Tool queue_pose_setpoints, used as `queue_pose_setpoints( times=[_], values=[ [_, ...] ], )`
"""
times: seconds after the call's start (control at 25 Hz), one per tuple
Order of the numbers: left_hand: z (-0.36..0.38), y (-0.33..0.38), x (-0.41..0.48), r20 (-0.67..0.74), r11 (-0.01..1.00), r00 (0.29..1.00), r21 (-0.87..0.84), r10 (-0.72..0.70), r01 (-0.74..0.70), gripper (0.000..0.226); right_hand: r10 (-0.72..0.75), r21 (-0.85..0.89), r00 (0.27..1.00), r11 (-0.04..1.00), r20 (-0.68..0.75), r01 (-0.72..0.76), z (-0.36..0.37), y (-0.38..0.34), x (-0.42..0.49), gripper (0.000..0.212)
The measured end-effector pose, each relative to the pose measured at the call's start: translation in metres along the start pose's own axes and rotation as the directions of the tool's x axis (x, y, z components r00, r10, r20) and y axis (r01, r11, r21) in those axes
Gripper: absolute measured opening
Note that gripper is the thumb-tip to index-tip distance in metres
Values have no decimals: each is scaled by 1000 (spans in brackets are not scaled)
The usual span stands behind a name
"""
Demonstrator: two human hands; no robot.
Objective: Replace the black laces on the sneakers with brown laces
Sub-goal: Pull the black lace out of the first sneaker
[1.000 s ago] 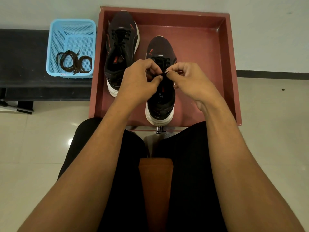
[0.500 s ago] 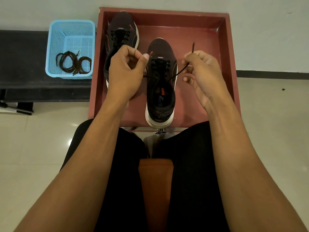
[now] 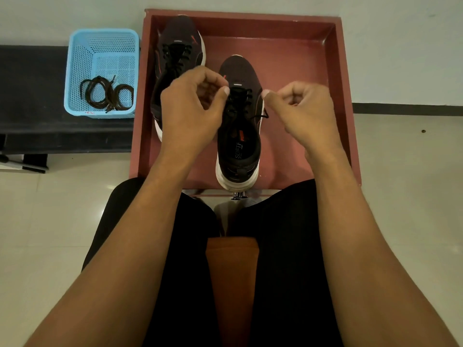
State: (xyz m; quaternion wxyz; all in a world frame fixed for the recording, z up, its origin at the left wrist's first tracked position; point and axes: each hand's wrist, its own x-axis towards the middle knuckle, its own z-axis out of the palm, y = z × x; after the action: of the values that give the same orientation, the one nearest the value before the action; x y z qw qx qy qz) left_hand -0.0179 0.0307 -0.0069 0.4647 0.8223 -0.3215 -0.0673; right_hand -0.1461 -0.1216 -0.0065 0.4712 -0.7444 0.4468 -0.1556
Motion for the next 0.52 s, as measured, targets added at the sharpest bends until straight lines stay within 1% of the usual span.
queue_pose_setpoints(
  times=[0.08, 0.12, 0.2, 0.28, 0.32, 0.44, 0.52],
  values=[
    [6, 2, -4, 133, 997, 991, 73, -6, -4, 6, -49, -143, 988, 987, 145, 70, 1, -1, -7, 30],
    [8, 1, -6, 178, 992, 984, 125, -28, 6, 7, -49, -221, 979, 971, 198, 93, 3, -2, -10, 31],
    [10, -2, -9, 194, 973, 974, 221, -115, 70, 17, -22, -314, 973, 945, 229, 95, 5, -2, -11, 31],
    [10, -3, -13, 163, 946, 965, 285, -205, 153, 27, 5, -334, 979, 940, 202, 64, 6, -3, -11, 29],
    [10, -3, -14, 150, 934, 960, 307, -235, 181, 28, 19, -332, 981, 942, 195, 48, 6, -4, -11, 28],
    [6, -1, -15, 135, 918, 949, 323, -286, 231, 24, 50, -299, 980, 954, 191, 9, 5, -5, -11, 24],
    [3, -3, -15, 140, 919, 941, 300, -308, 256, 22, 92, -240, 976, 970, 196, -43, 4, -3, -10, 21]
  ],
)
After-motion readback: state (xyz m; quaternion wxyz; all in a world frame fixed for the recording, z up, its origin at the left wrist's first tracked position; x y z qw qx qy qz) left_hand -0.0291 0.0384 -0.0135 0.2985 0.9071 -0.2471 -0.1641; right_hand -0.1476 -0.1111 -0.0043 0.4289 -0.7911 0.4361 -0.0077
